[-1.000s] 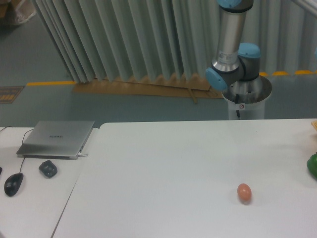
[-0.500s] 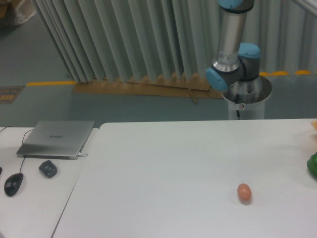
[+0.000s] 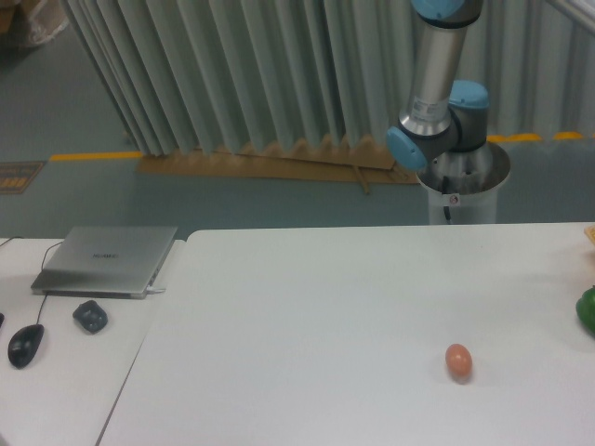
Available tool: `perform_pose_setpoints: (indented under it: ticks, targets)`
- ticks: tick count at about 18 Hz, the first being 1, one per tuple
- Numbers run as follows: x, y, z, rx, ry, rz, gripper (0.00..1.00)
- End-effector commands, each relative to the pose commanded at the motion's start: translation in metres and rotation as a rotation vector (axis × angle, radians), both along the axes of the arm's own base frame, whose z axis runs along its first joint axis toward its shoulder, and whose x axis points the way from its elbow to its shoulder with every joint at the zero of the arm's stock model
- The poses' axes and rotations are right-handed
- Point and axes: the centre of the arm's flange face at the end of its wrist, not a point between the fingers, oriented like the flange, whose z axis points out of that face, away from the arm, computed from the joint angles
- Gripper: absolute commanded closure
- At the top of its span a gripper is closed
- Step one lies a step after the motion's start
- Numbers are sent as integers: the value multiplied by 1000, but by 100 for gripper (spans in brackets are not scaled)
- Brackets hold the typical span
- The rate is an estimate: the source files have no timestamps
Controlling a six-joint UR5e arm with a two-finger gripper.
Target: Place the red pepper on the table
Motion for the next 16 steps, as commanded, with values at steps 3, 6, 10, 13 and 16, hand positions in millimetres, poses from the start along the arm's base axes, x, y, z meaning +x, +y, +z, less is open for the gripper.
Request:
perform_pose_setpoints:
  ticks: [3, 6, 10, 13, 16]
  targets:
    - [-5, -3, 5, 3, 10, 5, 0]
    - [-11, -6, -2, 1, 12, 6, 0]
    - [-20, -9, 0, 2, 24, 12, 0]
    - [-20, -9, -4, 1, 20, 18, 0]
    - [-19, -6, -9, 1, 19, 16, 0]
